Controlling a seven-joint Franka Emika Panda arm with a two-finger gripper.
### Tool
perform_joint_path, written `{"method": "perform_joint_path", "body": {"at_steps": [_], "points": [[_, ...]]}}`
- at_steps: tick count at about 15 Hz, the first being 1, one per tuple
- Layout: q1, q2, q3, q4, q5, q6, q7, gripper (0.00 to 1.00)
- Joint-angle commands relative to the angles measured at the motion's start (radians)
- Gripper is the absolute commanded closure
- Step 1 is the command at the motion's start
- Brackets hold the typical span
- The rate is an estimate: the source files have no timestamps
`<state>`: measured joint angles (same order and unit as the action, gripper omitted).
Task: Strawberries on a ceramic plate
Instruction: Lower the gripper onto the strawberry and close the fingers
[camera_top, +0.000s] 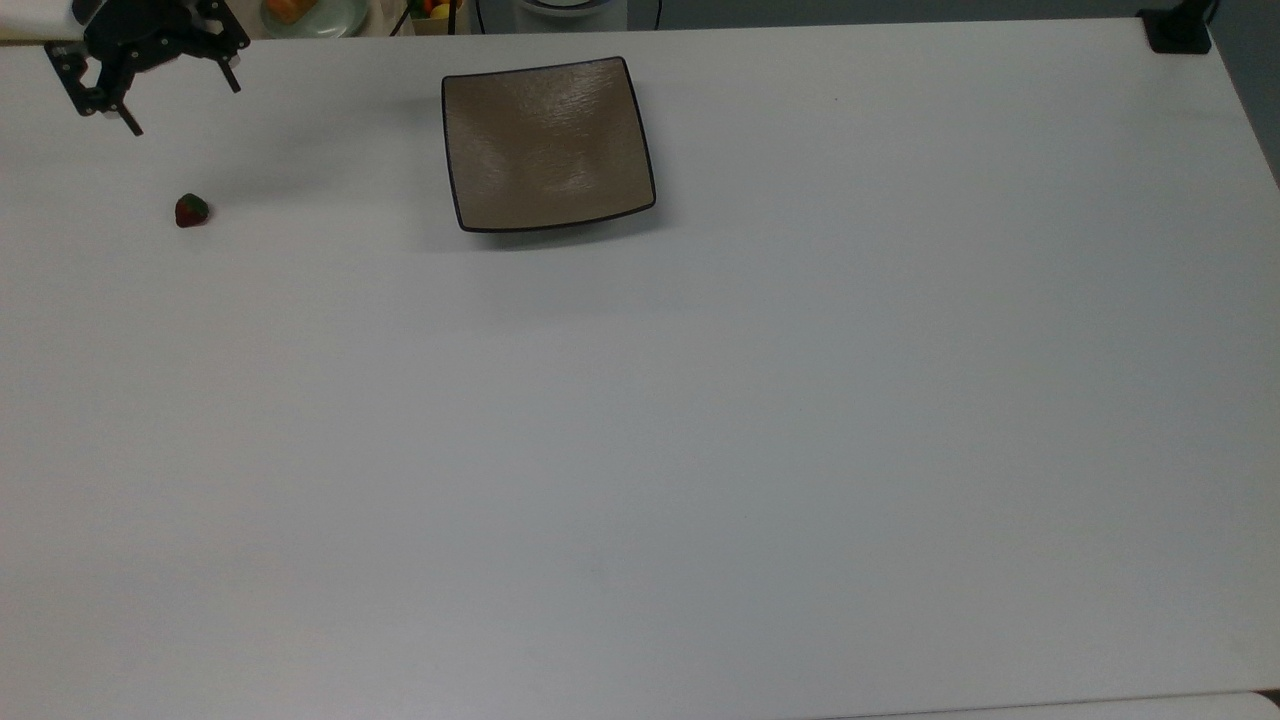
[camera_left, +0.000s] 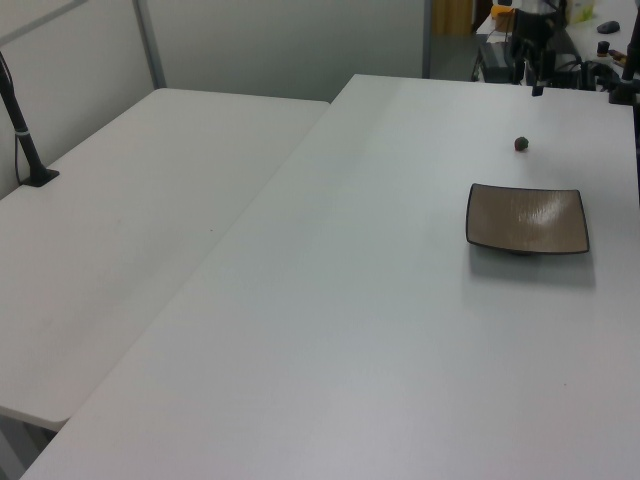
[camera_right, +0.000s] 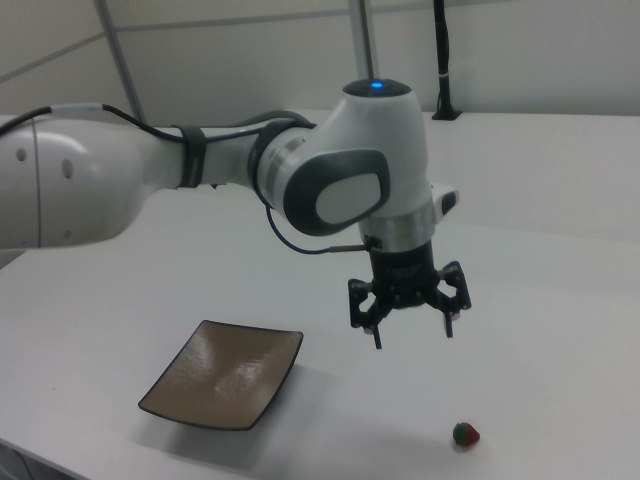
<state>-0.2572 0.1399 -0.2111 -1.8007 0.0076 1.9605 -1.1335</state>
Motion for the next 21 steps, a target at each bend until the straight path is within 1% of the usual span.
{"method": "perform_joint_path", "body": {"at_steps": [1,6,12,21], "points": [[0.01,0.024,-0.016,-0.019,-0.012,0.064,-0.015,0.0],[0.01,0.081,-0.033,-0.02,-0.012,0.129,-0.012,0.0],[0.004,0.124,-0.04,-0.062,-0.012,0.221,-0.008,0.0],[-0.011,0.21,-0.053,-0.075,-0.012,0.302,-0.005,0.0]]}}
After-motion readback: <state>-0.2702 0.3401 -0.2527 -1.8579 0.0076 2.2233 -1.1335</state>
